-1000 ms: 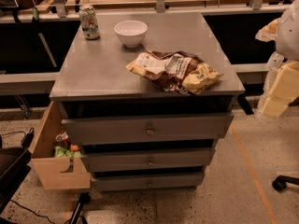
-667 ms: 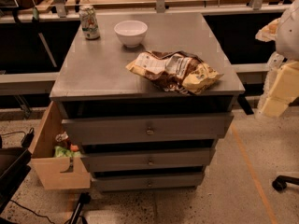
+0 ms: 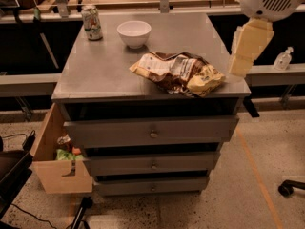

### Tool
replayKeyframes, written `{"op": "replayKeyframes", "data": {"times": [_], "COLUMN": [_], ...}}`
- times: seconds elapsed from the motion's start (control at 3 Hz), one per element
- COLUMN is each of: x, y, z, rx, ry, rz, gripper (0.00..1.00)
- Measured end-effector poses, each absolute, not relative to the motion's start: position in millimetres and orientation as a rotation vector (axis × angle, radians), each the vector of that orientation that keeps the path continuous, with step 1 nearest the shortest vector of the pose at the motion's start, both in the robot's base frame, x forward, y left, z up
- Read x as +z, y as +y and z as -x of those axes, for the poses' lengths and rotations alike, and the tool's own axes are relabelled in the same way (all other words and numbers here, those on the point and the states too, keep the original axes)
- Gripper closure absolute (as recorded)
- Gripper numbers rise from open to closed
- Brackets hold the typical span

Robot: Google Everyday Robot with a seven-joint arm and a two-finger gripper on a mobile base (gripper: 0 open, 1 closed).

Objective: Place brown chip bag into white bowl

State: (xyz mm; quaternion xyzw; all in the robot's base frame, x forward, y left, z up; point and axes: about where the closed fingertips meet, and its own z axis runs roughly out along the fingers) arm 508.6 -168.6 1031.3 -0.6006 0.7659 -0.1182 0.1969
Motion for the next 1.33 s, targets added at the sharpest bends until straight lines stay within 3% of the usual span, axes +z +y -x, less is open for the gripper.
{"op": "replayKeyframes", "data": {"times": [0.67, 1.0, 1.33], "x": [1008.9, 1009.2, 978.5], "y": [-128.7, -128.7, -122.0], "z": [-611.6, -611.6, -620.7], "rx": [-0.375, -0.376, -0.253], "ry": [2.201, 2.199, 2.200], "rz": [1.689, 1.687, 1.676], "gripper": [0.00, 0.00, 0.00]}}
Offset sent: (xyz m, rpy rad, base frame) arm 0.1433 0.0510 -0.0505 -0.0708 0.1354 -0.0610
